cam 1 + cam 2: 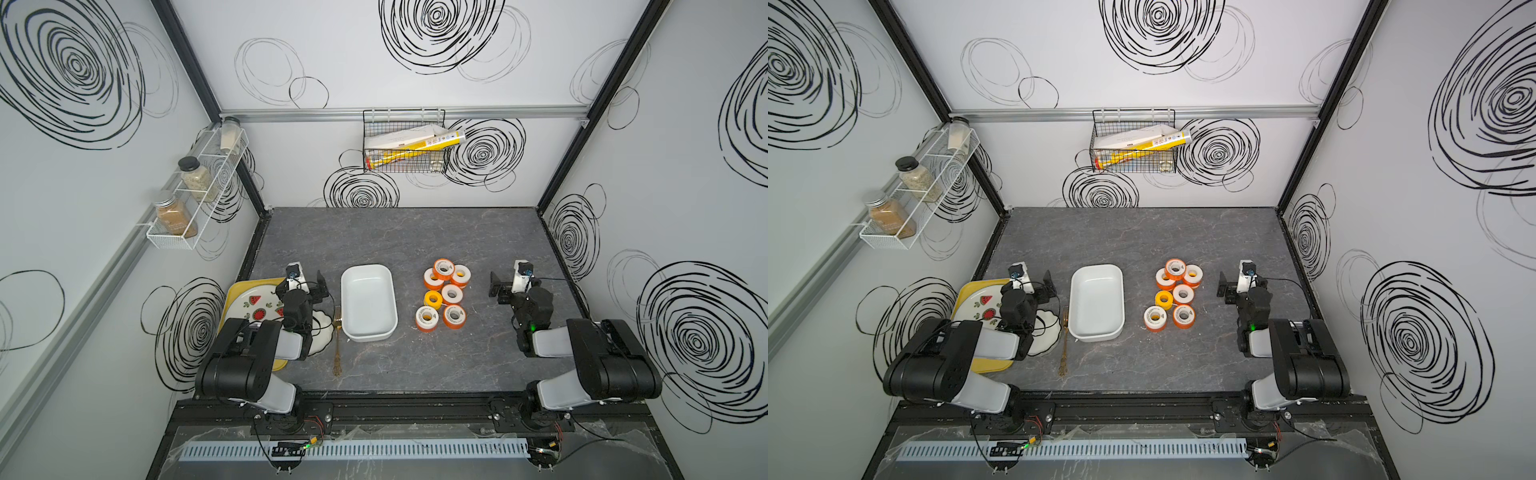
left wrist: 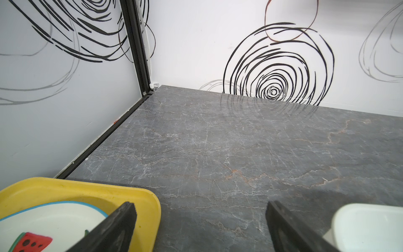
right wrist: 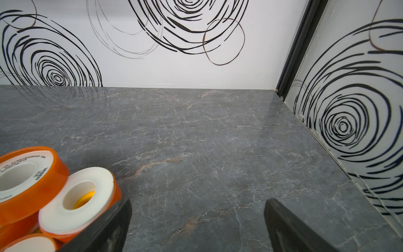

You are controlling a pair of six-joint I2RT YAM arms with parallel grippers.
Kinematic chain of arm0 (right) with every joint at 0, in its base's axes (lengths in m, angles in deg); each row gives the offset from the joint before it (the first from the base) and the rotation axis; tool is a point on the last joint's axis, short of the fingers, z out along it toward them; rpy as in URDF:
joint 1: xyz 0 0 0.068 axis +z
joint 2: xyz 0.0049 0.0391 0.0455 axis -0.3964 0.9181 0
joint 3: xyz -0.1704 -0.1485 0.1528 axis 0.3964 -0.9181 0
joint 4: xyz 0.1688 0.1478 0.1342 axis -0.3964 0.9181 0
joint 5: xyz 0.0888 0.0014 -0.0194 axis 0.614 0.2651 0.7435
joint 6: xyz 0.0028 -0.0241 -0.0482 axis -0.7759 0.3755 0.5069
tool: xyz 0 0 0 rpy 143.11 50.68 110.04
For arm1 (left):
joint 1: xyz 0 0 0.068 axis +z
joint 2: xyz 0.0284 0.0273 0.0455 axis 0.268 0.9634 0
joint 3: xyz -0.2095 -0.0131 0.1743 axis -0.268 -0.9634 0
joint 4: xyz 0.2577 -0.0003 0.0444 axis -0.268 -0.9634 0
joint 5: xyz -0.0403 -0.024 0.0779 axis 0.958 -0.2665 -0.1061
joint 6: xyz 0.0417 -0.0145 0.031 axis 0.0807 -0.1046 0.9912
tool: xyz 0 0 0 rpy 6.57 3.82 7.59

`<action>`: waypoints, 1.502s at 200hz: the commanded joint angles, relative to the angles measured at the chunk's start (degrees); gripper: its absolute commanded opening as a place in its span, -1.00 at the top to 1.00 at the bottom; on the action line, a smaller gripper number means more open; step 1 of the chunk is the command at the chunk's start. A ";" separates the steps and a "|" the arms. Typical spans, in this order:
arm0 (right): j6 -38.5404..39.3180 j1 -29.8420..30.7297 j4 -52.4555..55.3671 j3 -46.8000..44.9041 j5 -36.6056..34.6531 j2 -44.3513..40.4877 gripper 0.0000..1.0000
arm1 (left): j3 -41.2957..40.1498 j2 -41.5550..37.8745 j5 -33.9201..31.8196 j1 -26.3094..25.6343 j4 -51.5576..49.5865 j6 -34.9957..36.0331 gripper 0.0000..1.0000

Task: Put the sealing tape into the storage box
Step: Pick up the sealing tape at the center of the board.

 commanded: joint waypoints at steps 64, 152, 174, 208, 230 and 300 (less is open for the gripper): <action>0.12 -0.05 0.18 1.53 -1.66 -0.27 -1.00 | 3.61 -3.20 -4.54 -1.51 -3.92 0.58 -0.98; -11.06 0.58 35.75 16.26 -0.95 -25.20 -1.00 | 21.73 -21.87 -7.28 -13.03 -44.77 -12.24 -0.98; -15.79 0.58 41.72 18.85 -3.87 -28.07 -1.00 | 25.17 -25.56 -3.08 -13.43 -50.87 -18.88 -0.98; -27.26 0.50 50.32 19.23 -10.32 -33.00 -1.00 | 32.85 -28.40 1.26 -13.56 -64.90 -22.86 -0.98; -29.52 0.50 54.10 19.60 -9.93 -37.32 -1.00 | 36.47 -31.17 1.31 -13.48 -74.00 -24.23 -0.98; -31.78 0.50 52.55 10.17 -8.37 -49.34 -0.76 | 32.58 -47.65 8.50 -4.68 -86.82 -17.40 -0.98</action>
